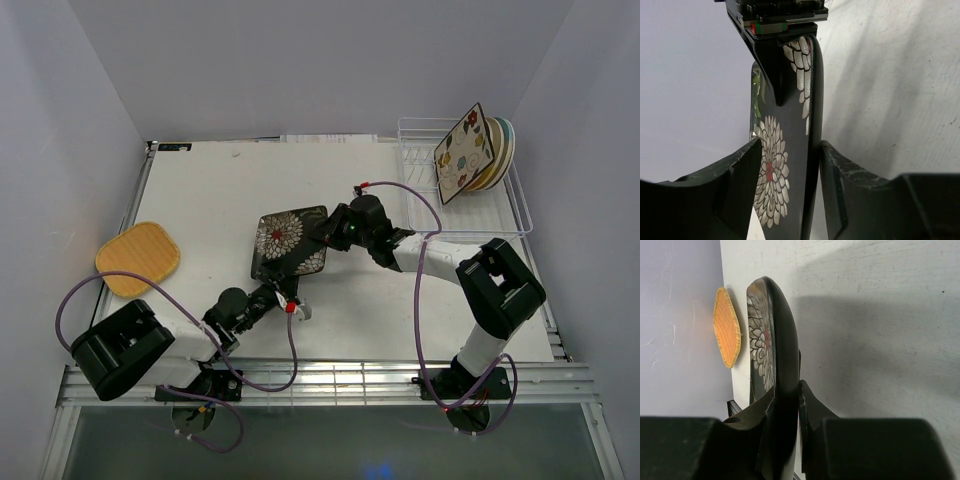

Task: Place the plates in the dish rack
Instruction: Pick up the plate from the corner of the board.

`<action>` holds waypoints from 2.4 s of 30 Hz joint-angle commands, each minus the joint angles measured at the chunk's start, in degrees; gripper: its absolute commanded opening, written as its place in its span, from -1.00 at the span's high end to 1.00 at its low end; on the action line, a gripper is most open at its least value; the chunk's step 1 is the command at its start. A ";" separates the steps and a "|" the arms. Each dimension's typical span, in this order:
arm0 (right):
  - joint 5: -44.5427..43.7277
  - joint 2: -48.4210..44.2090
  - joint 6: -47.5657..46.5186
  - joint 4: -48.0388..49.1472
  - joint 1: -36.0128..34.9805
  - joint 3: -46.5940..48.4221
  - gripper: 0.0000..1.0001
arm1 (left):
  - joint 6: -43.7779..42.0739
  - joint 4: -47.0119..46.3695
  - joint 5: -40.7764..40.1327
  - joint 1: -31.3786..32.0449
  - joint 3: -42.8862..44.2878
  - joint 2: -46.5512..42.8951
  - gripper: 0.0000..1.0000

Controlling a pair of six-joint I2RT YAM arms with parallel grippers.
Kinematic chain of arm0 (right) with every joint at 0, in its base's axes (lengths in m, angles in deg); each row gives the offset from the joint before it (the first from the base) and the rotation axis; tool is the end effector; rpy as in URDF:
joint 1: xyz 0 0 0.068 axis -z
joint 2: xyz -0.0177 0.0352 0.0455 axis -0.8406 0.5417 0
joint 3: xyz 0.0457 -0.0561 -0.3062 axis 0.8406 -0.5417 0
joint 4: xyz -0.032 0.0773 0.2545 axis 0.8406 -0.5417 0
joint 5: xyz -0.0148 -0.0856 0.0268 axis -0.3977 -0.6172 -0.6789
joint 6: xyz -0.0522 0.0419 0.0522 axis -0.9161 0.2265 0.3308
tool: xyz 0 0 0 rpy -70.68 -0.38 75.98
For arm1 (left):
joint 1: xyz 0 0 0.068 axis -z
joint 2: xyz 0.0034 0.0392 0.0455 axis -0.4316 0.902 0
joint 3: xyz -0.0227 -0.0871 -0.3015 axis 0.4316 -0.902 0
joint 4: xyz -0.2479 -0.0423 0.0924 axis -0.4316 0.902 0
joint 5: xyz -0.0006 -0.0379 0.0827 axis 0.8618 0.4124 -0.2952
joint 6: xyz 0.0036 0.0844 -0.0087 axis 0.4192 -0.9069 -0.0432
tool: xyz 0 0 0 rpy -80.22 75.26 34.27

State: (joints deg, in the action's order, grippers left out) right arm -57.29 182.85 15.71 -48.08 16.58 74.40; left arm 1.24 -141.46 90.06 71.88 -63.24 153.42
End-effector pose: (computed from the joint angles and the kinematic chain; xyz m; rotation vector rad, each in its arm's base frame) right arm 0.3134 0.2790 0.2327 0.3234 2.1870 1.1915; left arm 0.1525 -0.1646 0.1845 1.2875 0.9720 0.1075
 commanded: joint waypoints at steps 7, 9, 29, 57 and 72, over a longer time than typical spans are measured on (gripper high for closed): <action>-2.77 -1.76 -0.59 3.82 -0.25 0.61 0.85 | 3.42 -6.12 3.67 0.63 0.86 -7.52 -0.36; -3.64 -2.11 -0.50 3.82 -0.25 0.17 0.84 | 4.30 -5.06 4.20 0.63 0.95 -8.40 -0.39; -9.36 -6.77 -0.76 5.23 0.28 -4.49 0.84 | 12.12 32.47 15.36 0.63 9.47 -20.71 -0.96; -22.37 -18.81 -18.07 0.66 0.19 -8.97 0.84 | 32.59 40.21 25.11 -13.86 20.37 -17.46 -0.96; -17.80 -21.19 -31.87 5.77 -0.07 -7.22 0.84 | 39.28 35.29 19.06 -19.76 22.22 -12.80 -0.96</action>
State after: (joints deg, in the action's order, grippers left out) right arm -75.32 164.56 -13.38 -51.01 16.67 61.42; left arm 38.47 -105.00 111.05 52.62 -43.13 139.93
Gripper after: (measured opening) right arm 0.201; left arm 0.979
